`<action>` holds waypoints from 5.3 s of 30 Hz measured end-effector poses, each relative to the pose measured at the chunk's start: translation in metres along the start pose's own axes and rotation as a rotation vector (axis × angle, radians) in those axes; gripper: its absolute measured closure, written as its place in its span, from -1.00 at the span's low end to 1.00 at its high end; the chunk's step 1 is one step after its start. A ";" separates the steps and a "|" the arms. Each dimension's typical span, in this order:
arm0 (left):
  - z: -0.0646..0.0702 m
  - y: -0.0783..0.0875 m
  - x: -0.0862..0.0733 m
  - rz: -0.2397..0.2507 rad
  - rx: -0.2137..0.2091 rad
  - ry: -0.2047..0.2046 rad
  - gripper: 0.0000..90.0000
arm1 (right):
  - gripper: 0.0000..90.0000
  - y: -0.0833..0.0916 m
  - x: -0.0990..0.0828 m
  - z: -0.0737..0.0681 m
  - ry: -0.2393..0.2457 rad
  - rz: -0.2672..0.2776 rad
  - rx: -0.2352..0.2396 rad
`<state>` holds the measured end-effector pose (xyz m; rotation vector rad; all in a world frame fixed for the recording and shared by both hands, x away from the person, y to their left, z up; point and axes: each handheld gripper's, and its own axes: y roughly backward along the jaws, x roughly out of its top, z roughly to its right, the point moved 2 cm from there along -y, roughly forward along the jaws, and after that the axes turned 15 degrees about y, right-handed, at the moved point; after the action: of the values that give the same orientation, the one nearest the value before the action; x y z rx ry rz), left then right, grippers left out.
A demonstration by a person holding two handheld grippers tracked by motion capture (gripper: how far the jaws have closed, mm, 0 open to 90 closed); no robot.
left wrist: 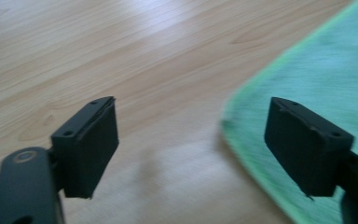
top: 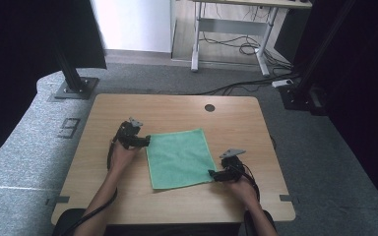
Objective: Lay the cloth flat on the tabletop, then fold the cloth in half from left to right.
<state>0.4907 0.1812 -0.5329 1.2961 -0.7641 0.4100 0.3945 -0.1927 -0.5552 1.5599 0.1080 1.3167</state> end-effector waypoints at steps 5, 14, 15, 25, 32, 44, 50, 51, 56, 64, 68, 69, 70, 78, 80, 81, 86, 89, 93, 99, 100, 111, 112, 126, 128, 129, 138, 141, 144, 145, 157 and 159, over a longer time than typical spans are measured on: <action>0.018 0.025 -0.016 0.007 -0.072 -0.052 -0.66 | -0.51 -0.002 0.014 0.013 -0.006 0.017 -0.023; 0.038 0.043 -0.067 -0.066 -0.153 -0.063 -0.69 | -0.51 -0.024 0.028 0.036 -0.029 0.004 -0.063; 0.040 0.042 -0.070 -0.074 -0.148 -0.067 -0.69 | -0.51 -0.027 0.028 0.037 -0.025 -0.005 -0.067; 0.031 0.029 -0.067 -0.074 -0.086 -0.048 -0.72 | -0.50 -0.031 0.021 0.028 -0.014 -0.018 -0.074; 0.025 0.021 -0.058 -0.067 -0.074 -0.049 -0.72 | -0.51 -0.028 0.020 0.020 -0.003 -0.014 -0.072; 0.018 0.013 -0.054 -0.040 -0.105 -0.031 -0.72 | -0.54 -0.029 0.020 0.021 -0.013 -0.016 -0.072; 0.017 0.013 -0.055 -0.035 -0.115 -0.027 -0.70 | -0.55 -0.029 0.019 0.023 -0.025 -0.015 -0.062; 0.018 0.013 -0.055 -0.032 -0.116 -0.035 -0.70 | -0.55 -0.029 0.019 0.023 -0.025 -0.015 -0.062; 0.023 0.017 -0.055 -0.029 -0.110 -0.055 -0.69 | -0.51 -0.027 0.021 0.022 -0.006 0.000 -0.051; 0.038 0.043 -0.056 -0.035 -0.201 -0.108 -0.73 | -0.61 -0.008 0.026 0.019 -0.018 0.043 -0.040; 0.039 0.058 -0.058 -0.029 -0.240 -0.122 -0.73 | -0.66 0.002 0.025 0.014 -0.006 0.050 -0.039; 0.039 0.062 -0.059 -0.026 -0.244 -0.126 -0.73 | -0.66 0.002 0.025 0.014 -0.006 0.050 -0.039; 0.038 0.069 -0.062 -0.019 -0.250 -0.129 -0.73 | -0.68 0.007 0.024 0.011 -0.005 0.053 -0.039; 0.025 0.088 -0.076 -0.014 -0.224 -0.122 -0.76 | -0.79 0.024 0.017 0.004 -0.014 0.064 -0.066; 0.019 0.091 -0.086 -0.020 -0.224 -0.106 -0.77 | -0.85 0.029 0.011 0.004 -0.023 0.063 -0.083; 0.019 0.091 -0.086 -0.020 -0.224 -0.106 -0.79 | -0.85 0.029 0.011 0.004 -0.023 0.063 -0.083; 0.011 0.089 -0.101 -0.055 -0.164 -0.131 -0.88 | -0.93 0.032 -0.003 0.006 -0.039 0.056 -0.101; 0.006 0.082 -0.107 -0.083 -0.134 -0.130 -0.92 | -0.95 0.029 -0.015 0.011 -0.049 0.034 -0.117; 0.004 0.077 -0.110 -0.096 -0.125 -0.131 -0.94 | -0.95 0.024 -0.023 0.014 -0.066 0.020 -0.116; 0.002 0.070 -0.113 -0.104 -0.186 -0.076 -1.00 | -0.95 0.015 -0.032 0.014 -0.071 0.002 -0.096; 0.001 0.069 -0.113 -0.109 -0.195 -0.065 -1.00 | -0.97 0.012 -0.034 0.014 -0.073 -0.001 -0.092; 0.001 0.069 -0.112 -0.110 -0.195 -0.067 -1.00 | -1.00 0.010 -0.037 0.013 -0.069 0.018 -0.103; 0.001 0.069 -0.112 -0.110 -0.196 -0.067 -1.00 | -1.00 0.010 -0.037 0.013 -0.068 0.018 -0.103; 0.000 0.071 -0.081 -0.087 -0.161 -0.077 -1.00 | -0.97 0.014 -0.032 0.013 -0.060 0.013 -0.091; 0.002 0.069 -0.074 -0.070 -0.163 -0.083 -1.00 | -0.97 0.018 -0.027 0.011 -0.060 0.031 -0.097; 0.003 0.067 -0.071 -0.065 -0.160 -0.085 -0.99 | -0.96 0.020 -0.024 0.010 -0.062 0.045 -0.098; 0.014 0.044 -0.054 -0.049 -0.200 -0.046 -1.00 | -0.94 0.020 -0.009 -0.002 -0.058 0.061 -0.070; 0.018 0.037 -0.057 -0.056 -0.196 -0.052 -1.00 | -0.94 0.018 -0.008 -0.005 -0.053 0.057 -0.062; 0.019 0.033 -0.061 -0.067 -0.178 -0.055 -1.00 | -0.94 0.015 -0.006 -0.009 -0.044 0.055 -0.051; 0.019 0.031 -0.063 -0.072 -0.178 -0.050 -1.00 | -0.94 0.014 -0.005 -0.010 -0.038 0.053 -0.048; 0.024 0.030 -0.074 -0.080 -0.150 -0.056 -0.93 | -0.94 0.000 -0.007 -0.021 0.035 -0.026 -0.045; 0.026 0.032 -0.076 -0.083 -0.150 -0.064 -0.93 | -0.94 0.000 -0.007 -0.021 0.035 -0.025 -0.050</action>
<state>0.4098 0.1754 -0.5614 1.2004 -0.7771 0.2407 0.3758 -0.1844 -0.5633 1.4889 0.1156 1.3179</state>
